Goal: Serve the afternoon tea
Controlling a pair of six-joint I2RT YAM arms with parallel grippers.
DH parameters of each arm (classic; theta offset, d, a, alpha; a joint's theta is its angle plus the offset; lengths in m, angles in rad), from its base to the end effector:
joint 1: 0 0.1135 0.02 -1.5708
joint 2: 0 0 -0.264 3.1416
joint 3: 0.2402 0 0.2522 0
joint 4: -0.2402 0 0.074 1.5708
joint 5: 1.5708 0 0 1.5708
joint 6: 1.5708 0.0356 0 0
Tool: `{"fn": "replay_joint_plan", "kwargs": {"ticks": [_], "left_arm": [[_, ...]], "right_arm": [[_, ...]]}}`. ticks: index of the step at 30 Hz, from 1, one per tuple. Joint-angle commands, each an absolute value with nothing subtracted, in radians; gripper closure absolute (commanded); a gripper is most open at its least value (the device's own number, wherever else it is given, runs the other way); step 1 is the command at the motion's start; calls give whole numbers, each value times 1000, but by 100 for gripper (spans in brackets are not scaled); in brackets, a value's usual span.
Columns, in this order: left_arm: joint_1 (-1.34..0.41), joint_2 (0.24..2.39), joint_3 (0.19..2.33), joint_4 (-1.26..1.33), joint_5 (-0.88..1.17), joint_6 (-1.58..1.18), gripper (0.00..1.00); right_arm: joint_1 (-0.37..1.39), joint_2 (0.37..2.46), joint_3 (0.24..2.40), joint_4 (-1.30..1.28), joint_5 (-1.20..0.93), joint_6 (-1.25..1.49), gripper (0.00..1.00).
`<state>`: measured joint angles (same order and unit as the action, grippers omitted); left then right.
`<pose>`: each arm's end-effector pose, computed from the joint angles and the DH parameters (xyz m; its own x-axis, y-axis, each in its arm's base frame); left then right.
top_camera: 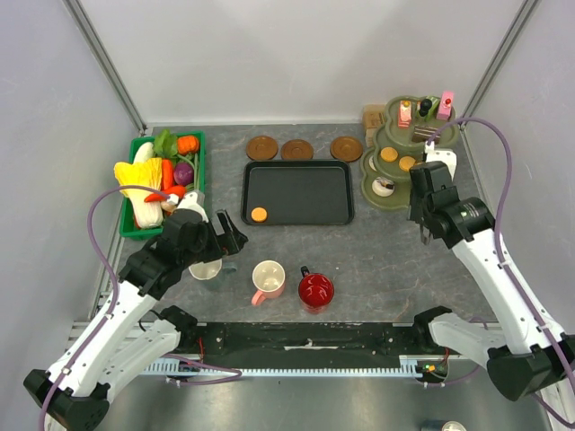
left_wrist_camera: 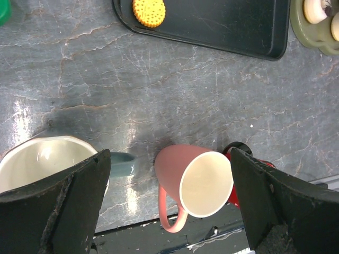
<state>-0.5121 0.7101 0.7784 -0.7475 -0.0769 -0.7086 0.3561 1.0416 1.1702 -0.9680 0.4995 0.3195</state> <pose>0.1280 -0.0688 0.2934 -0.6998 -0.3510 -0.6222 -0.0250 0.8825 -0.4697 0.1861 0.0510 0.3540 -0.6642 0.0471 -0.7461 0.2132 0.9685 -0.1287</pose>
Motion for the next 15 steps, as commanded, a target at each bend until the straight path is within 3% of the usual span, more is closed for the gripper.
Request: {"fn": "replay_joint_plan", "kwargs": {"ticks": [1,15], "left_arm": [[-509,709,779,-692,-63,-689,1],[-509,710,778,-675,-52,-681,1]], "right_arm": [[302,1075,1233,-942,528,281,62],[80,1239,1293,-727,307,184,62]]}}
